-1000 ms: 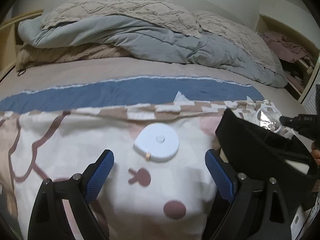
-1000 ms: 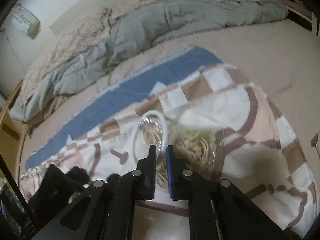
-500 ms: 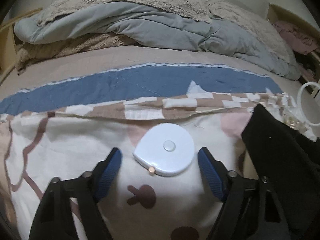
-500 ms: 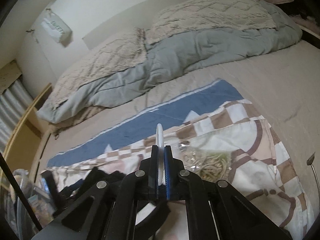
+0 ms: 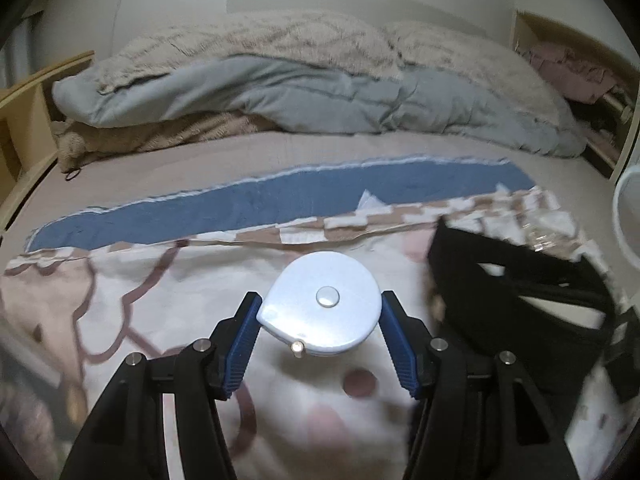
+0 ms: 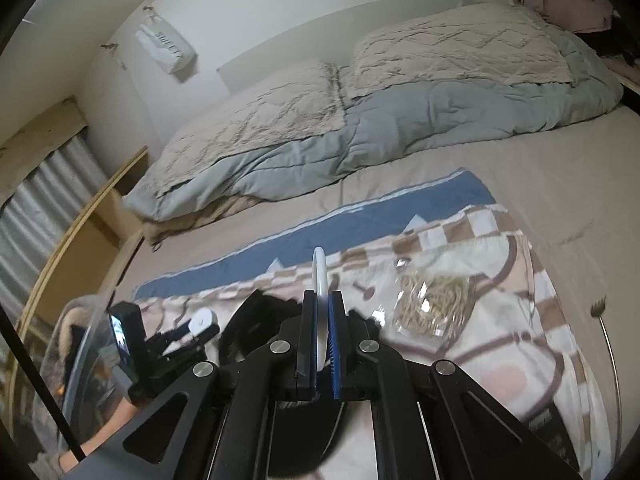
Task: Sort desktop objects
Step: 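Lift the ring and tape measure and carry both toward the clear bin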
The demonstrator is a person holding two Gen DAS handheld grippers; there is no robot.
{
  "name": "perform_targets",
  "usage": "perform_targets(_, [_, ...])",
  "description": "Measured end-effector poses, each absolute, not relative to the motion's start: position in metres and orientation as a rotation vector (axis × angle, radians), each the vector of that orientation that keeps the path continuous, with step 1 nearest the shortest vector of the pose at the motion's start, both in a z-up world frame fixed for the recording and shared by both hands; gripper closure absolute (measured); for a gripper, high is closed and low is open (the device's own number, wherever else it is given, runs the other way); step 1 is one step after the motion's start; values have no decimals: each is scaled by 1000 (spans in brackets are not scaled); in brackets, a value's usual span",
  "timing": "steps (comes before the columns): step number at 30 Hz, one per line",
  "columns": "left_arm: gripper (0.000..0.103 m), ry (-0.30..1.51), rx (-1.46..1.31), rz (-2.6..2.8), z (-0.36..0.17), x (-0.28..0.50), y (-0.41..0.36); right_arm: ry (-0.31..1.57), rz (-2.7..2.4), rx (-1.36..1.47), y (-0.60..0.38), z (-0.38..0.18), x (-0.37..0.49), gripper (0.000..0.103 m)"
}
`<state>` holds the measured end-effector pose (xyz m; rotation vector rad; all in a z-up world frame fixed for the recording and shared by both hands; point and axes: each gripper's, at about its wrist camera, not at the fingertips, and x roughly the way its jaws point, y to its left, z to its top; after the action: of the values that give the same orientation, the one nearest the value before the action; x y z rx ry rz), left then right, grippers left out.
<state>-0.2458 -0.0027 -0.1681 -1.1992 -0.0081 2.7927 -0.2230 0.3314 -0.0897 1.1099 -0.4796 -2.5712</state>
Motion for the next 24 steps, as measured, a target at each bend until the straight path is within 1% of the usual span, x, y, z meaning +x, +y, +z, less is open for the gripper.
perform_targets(2, [44, -25, -1196, 2775, -154, -231, 2, -468, -2555, 1121, 329, -84, -210, 97])
perform_targets(6, [44, 36, -1180, 2733, -129, -183, 21, -419, -2501, 1177, 320, -80, -174, 97])
perform_targets(9, [44, 58, -1179, 2668, -120, -144, 32, -415, -2435, 1236, 313, -87, -147, 97])
perform_targets(12, [44, 120, -1198, 2600, -119, -108, 42, -419, -2338, 1332, 304, -101, -123, 97])
perform_targets(15, [44, 158, -1238, 2515, -124, -70, 47, -390, -2239, 1442, 294, -120, -102, 97])
perform_targets(20, [44, 199, -1399, 2337, -155, -14, 52, -301, -2083, 1629, 275, -164, -66, 97])
perform_targets(24, [44, 237, -1455, 2258, -179, 13, 61, -142, -2068, 1744, 266, -201, -50, 97])
